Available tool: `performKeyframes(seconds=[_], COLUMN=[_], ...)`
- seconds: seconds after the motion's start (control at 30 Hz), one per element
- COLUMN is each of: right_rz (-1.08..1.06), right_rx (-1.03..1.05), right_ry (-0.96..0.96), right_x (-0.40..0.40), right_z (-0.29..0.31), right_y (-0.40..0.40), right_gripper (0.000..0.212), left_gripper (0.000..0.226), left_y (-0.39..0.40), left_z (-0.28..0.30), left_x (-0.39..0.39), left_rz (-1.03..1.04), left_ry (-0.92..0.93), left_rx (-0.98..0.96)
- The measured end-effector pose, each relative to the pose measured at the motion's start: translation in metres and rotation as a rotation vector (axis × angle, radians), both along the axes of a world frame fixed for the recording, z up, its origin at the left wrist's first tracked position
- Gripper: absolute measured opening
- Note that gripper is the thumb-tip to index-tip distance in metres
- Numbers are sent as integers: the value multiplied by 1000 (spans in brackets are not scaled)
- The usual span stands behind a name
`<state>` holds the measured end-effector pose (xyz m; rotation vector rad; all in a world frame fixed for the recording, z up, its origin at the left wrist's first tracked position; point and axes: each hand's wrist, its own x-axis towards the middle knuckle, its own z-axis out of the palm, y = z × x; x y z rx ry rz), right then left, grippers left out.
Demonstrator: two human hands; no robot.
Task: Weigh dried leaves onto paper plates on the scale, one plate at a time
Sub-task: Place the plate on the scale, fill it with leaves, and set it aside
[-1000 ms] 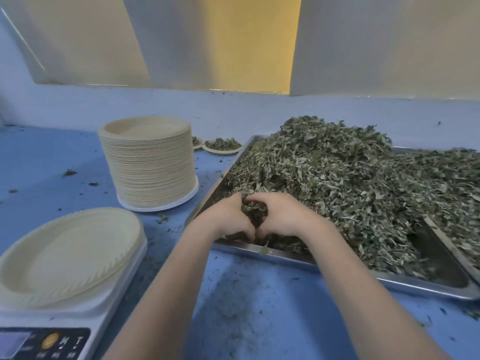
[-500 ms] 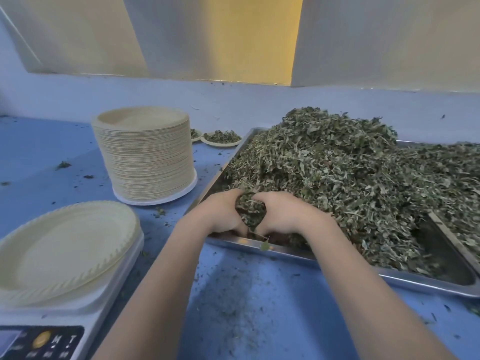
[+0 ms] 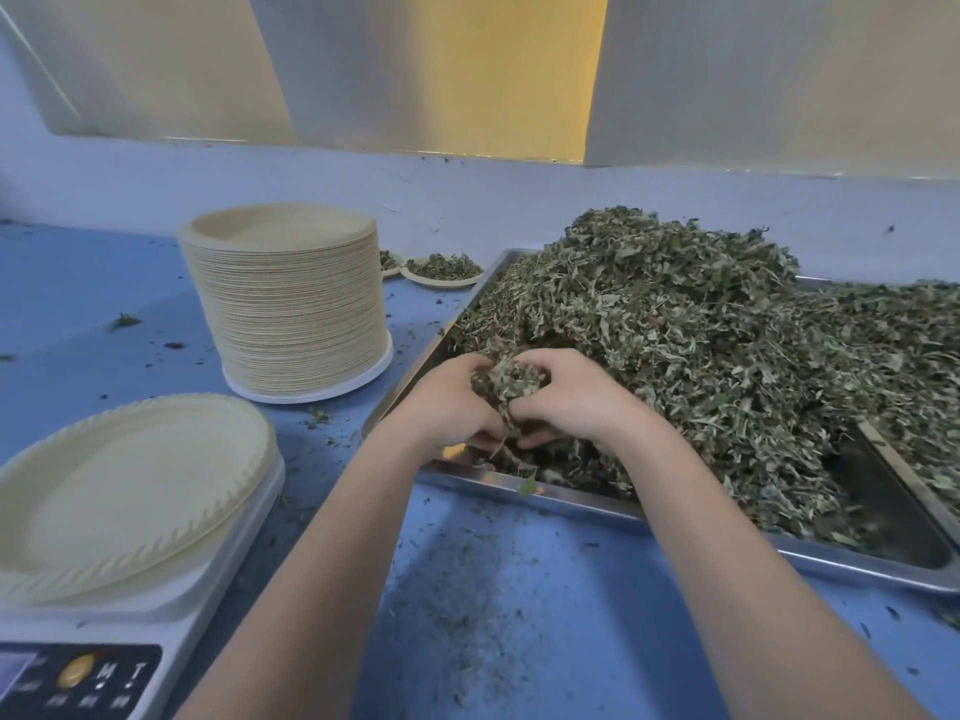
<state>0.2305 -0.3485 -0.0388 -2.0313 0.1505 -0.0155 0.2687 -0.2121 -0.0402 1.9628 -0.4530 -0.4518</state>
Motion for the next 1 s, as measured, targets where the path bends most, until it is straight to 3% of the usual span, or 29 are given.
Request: performKeyframes(seconds=[0.13, 0.2, 0.33, 0.47, 0.6, 0.7, 0.8, 0.9, 1.0], right_rz=[-50, -59, -30, 104, 237, 354, 436, 484, 502], right_rx=[168, 183, 173, 131, 96, 70, 60, -191, -665], right_ry=[5, 8, 10, -39, -66, -108, -75, -34, -78], right_x=[-4, -7, -4, -2, 3, 2, 5, 9, 11], right_z=[9, 15, 32, 57, 70, 73, 67, 61, 61], right_y=[0, 2, 17, 55, 116, 166, 207, 225, 222], right_gripper=[27, 27, 48, 25, 46, 17, 18, 25, 57], left_gripper=[36, 37, 45, 29, 31, 21, 19, 32, 51], left_y=[-4, -5, 9, 50, 112, 162, 204, 230, 246], left_z=[6, 11, 30, 54, 74, 81, 82, 76, 70], left_x=[-3, -5, -8, -15, -23, -30, -37, -41, -40], left_rz=[25, 43, 79, 141, 223, 308, 341, 328, 298], left_ry=[8, -56, -145, -177, -257, -269, -218, -164, -200], left_rx=[-49, -6, 62, 52, 146, 222, 303, 407, 529])
